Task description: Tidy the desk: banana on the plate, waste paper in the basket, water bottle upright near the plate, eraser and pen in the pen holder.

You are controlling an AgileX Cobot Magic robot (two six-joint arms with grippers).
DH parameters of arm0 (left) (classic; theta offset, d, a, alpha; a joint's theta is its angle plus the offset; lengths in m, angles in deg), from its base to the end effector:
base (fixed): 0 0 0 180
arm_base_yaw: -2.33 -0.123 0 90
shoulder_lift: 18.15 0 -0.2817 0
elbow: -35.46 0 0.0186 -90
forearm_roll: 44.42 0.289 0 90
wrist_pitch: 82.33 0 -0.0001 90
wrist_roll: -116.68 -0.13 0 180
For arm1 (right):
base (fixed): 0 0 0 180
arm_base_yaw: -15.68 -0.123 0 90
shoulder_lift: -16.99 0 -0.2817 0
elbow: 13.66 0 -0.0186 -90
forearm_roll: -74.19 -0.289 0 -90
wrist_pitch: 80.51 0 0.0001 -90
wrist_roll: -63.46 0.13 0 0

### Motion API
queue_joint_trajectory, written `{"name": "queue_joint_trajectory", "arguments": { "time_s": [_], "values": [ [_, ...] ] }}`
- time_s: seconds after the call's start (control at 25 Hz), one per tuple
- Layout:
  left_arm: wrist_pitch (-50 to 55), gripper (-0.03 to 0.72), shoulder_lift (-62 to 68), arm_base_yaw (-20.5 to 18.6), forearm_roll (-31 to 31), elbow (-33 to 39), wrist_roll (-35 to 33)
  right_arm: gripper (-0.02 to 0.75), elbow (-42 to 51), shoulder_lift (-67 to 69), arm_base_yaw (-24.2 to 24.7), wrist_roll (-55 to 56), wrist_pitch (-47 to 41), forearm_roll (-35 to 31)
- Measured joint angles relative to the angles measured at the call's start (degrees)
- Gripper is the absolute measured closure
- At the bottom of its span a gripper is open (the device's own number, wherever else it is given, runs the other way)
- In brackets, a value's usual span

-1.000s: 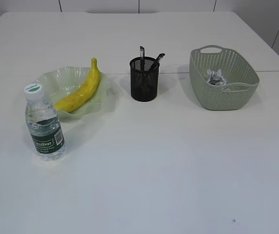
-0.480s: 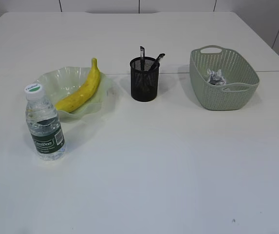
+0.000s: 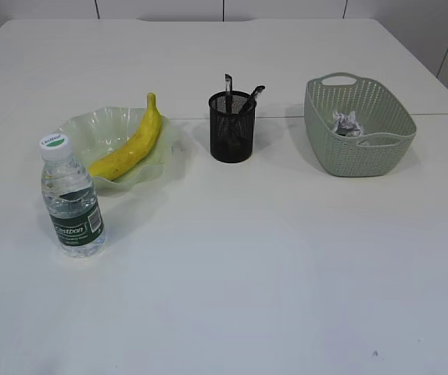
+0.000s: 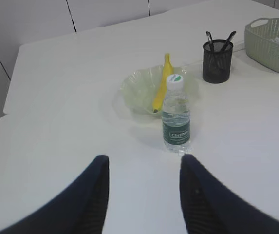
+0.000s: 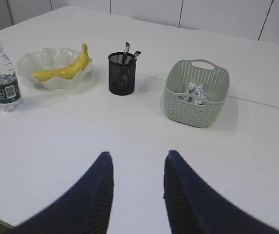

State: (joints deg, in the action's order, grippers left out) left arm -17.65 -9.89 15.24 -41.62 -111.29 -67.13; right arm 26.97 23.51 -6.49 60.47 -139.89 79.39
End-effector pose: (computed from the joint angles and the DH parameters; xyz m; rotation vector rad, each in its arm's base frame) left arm 0.0242 0.0003 0.3560 0.2582 1.8349 -0.0551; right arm 0.0442 0.0071 0.3284 -0.3938 1.8163 0.1278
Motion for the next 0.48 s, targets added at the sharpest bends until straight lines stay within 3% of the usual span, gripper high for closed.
{"name": "queue_joint_trajectory", "arguments": {
  "time_s": [0.48],
  "values": [
    [-3.2,0.351,0.0,0.0,-3.9,5.6,0.0,0.471,3.6,0.0,0.0,0.0,0.4,-2.8]
  ]
}}
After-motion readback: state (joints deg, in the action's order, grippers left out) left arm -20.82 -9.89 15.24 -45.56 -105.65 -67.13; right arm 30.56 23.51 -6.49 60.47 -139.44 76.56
